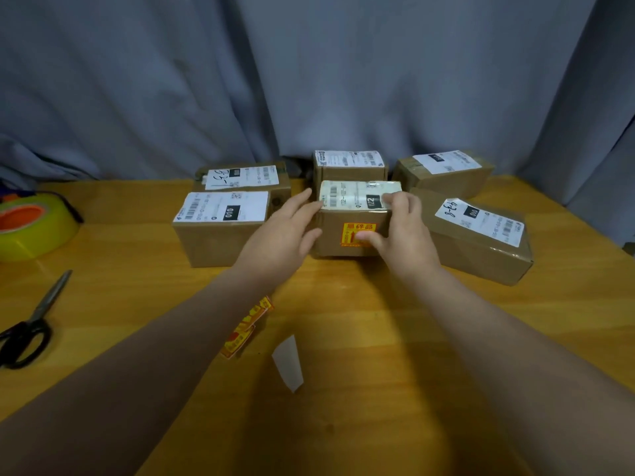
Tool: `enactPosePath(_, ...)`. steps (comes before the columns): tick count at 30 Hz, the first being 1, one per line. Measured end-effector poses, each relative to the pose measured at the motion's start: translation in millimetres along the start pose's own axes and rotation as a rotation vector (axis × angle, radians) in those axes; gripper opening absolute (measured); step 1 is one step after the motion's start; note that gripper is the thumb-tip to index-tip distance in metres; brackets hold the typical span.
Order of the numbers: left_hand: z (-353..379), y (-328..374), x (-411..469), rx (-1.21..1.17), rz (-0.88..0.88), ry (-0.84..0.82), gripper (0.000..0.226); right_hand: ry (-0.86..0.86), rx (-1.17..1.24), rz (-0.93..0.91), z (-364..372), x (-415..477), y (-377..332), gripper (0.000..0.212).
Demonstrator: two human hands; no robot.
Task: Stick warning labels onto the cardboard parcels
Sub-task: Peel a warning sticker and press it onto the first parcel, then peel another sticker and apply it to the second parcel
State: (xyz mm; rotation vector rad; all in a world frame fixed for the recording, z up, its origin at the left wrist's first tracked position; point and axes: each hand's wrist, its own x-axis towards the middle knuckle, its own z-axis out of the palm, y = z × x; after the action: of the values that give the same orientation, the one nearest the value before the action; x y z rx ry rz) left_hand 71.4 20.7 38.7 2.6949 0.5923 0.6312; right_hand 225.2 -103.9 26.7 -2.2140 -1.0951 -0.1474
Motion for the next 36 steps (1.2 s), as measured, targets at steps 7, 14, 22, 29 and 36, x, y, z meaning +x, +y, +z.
enactPosePath(7,-4.8,-16.0,-4.3,0.053,-0.029,-0.017,0.040,-0.064,0.008,0.107,27.4,21.4,-3.9,0.066)
enactPosePath(14,-12.6,-20.1,-22.7,0.065,-0.089,-0.113,0.040,-0.100,-0.256,0.158,26.1,13.7,-13.2,0.089)
enactPosePath(22,-24.3,-22.8,-53.3,0.143,-0.167,-0.229,0.039,-0.148,-0.074,-0.075,18.1,-33.5,-46.4,0.057)
enactPosePath(29,-14.3,-31.2,-96.1,0.199,-0.335,-0.237,0.050,-0.583,0.069,-0.048,42.9,-87.7,-67.4,0.053)
enactPosePath(36,-4.0,-31.4,-111.6,0.149,-0.457,-0.183,0.069,-0.572,0.037,-0.086,50.9,-100.9,-75.0,0.050)
